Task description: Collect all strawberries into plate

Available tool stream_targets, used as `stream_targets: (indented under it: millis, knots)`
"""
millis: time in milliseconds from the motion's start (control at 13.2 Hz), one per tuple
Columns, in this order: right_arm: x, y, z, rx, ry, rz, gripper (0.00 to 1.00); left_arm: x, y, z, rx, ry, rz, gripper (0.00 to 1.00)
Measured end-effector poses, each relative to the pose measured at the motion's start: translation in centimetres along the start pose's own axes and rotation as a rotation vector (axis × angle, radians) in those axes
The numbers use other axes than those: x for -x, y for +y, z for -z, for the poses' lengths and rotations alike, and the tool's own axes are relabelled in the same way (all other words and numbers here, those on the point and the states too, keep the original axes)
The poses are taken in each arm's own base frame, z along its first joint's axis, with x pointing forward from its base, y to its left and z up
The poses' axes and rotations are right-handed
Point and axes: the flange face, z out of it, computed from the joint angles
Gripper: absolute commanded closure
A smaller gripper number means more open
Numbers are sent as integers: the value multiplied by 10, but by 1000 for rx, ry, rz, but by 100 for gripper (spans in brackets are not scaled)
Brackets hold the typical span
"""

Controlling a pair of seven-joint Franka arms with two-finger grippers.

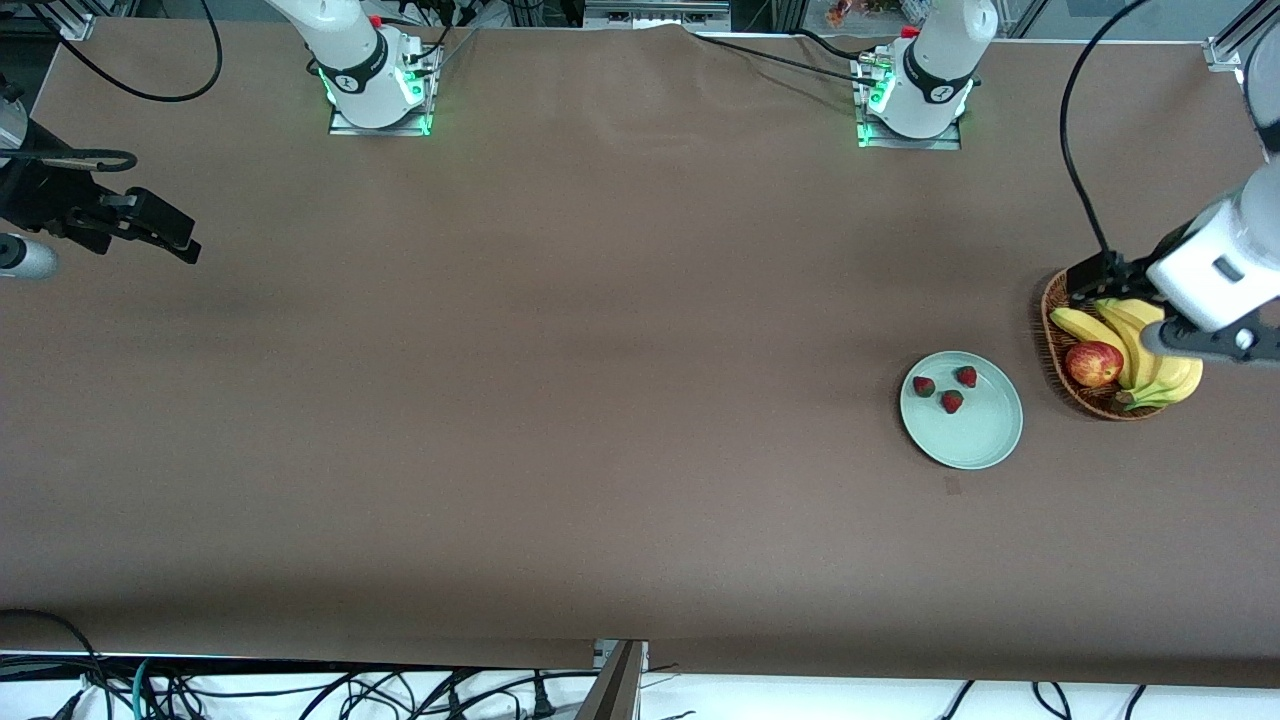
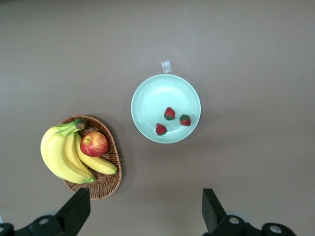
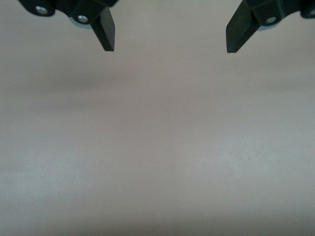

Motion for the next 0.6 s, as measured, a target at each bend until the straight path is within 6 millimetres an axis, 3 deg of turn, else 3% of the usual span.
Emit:
stream_targets:
  millis: [75, 302, 604]
  knots:
    - [0, 0, 0, 0, 0, 0, 0, 14, -5, 4, 2, 21, 14, 0]
    - [0, 0, 0, 0, 0, 0, 0, 40, -27, -13, 46, 47, 69, 0]
    - [0, 0, 0, 0, 0, 0, 0, 34, -22, -24, 50, 102, 104, 0]
